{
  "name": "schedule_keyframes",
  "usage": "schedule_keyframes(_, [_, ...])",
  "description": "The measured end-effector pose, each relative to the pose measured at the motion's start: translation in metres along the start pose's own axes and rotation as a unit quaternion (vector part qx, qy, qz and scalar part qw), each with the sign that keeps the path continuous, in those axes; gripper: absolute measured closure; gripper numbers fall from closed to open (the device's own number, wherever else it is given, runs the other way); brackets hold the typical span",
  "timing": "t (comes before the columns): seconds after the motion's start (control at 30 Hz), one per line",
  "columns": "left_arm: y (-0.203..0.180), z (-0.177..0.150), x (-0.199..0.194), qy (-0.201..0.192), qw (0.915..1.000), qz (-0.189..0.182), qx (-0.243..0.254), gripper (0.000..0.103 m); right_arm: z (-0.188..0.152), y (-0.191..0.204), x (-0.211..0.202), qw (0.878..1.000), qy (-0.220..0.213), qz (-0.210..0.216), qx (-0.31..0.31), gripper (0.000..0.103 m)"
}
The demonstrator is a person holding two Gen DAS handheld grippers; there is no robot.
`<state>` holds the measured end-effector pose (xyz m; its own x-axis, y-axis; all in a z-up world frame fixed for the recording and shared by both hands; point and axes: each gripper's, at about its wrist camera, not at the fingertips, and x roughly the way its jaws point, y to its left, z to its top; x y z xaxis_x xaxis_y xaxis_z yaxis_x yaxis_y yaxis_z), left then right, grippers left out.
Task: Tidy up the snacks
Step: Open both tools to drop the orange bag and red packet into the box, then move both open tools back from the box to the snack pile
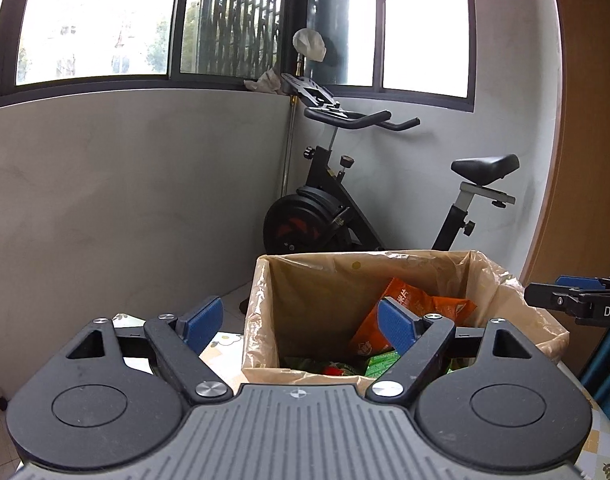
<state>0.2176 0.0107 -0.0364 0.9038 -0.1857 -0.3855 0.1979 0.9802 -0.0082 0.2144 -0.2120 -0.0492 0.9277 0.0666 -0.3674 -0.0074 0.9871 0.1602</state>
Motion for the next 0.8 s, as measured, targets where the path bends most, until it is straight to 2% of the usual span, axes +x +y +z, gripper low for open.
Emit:
schedule_keyframes(0.23, [0.001,-0.013,-0.027,0.004,1.0,0.003,0.005,0.017,-0.016,-0.004,-0.032,1.0,0.005,0.008,-0.027,0.028])
schedule_keyframes(0.5, [-0.004,-0.042,-0.049,0.005,0.9999,-0.005,-0.013,0.017,-0.041,-0.008,-0.057,0.999,0.01,0.027,-0.037,0.028])
schedule_keyframes(0.8, [-0.024,-0.083,-0.049,0.034,0.9988,-0.027,-0.021,0.017,-0.08,-0.015,-0.069,0.998,0.028,0.037,-0.049,0.028])
